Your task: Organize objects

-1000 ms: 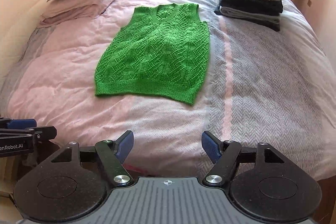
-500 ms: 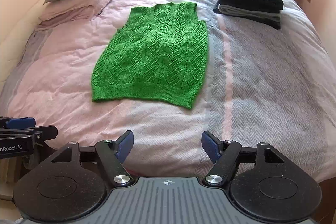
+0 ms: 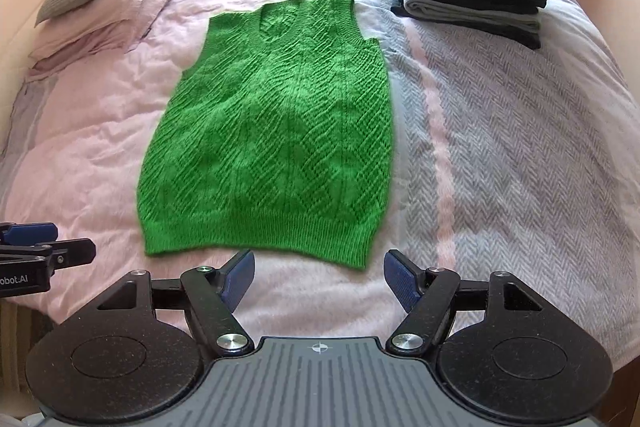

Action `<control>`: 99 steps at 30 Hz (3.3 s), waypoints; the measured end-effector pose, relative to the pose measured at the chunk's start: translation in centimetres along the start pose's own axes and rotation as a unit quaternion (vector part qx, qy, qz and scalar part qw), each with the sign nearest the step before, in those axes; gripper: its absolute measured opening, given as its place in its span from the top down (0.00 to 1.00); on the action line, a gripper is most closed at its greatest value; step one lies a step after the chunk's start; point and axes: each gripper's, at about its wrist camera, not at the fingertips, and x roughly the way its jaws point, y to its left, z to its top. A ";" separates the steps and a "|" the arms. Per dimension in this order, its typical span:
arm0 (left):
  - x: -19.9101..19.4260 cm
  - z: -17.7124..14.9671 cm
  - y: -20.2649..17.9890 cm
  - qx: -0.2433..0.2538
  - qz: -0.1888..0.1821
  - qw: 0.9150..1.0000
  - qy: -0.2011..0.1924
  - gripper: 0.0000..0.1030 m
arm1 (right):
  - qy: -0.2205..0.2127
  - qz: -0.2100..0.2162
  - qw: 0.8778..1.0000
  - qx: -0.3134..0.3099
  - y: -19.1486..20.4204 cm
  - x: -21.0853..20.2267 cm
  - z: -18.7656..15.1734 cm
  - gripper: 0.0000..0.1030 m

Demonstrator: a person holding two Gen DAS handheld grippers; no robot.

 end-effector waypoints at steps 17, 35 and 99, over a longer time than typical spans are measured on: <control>9.5 9.8 6.8 -0.002 -0.025 1.000 0.008 0.41 | 0.019 -0.024 1.000 0.002 -0.7 8.9 9.5 0.33; 22.7 20.0 12.9 -0.001 -0.026 0.998 -0.062 0.41 | -0.048 0.030 0.990 -0.126 -6.2 21.8 23.3 0.33; 25.1 2.6 17.2 -0.384 -0.172 0.902 -0.098 0.93 | -0.058 0.233 0.883 0.402 -11.1 24.8 6.7 0.94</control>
